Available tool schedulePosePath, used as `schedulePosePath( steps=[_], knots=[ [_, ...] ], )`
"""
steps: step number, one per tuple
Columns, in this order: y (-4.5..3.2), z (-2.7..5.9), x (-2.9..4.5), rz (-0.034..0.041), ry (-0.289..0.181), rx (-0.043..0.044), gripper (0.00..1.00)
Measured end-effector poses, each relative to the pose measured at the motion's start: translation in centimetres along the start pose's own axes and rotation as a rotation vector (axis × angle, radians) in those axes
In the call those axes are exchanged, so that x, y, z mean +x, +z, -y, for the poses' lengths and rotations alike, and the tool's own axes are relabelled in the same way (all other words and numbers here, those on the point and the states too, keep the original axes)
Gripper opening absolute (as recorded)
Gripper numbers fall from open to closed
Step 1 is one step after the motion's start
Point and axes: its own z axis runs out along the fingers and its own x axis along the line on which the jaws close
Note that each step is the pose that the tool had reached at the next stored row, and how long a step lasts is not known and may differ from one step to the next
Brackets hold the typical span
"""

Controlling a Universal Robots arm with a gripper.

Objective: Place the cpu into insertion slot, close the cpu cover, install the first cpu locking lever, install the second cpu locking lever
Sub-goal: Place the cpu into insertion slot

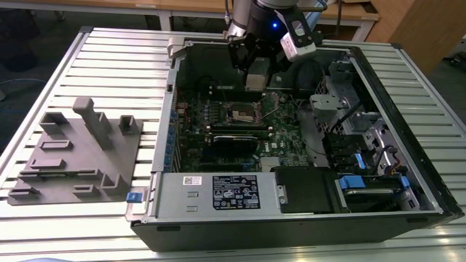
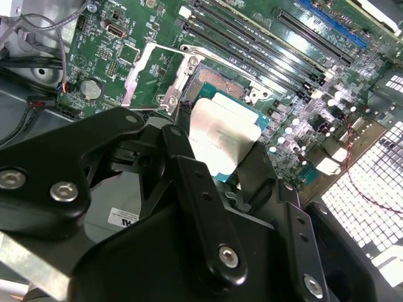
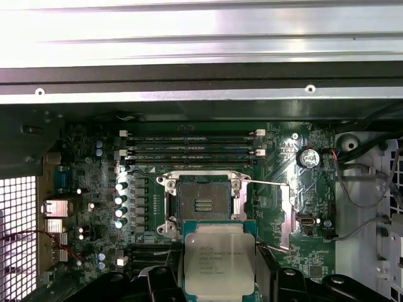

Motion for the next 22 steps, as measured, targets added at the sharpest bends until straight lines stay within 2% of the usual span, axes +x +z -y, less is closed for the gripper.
schedulePosePath(
  steps=[22],
  knots=[
    [0.78,0.02,-0.01,-0.0001,0.000,0.0001,0.54]
  ],
)
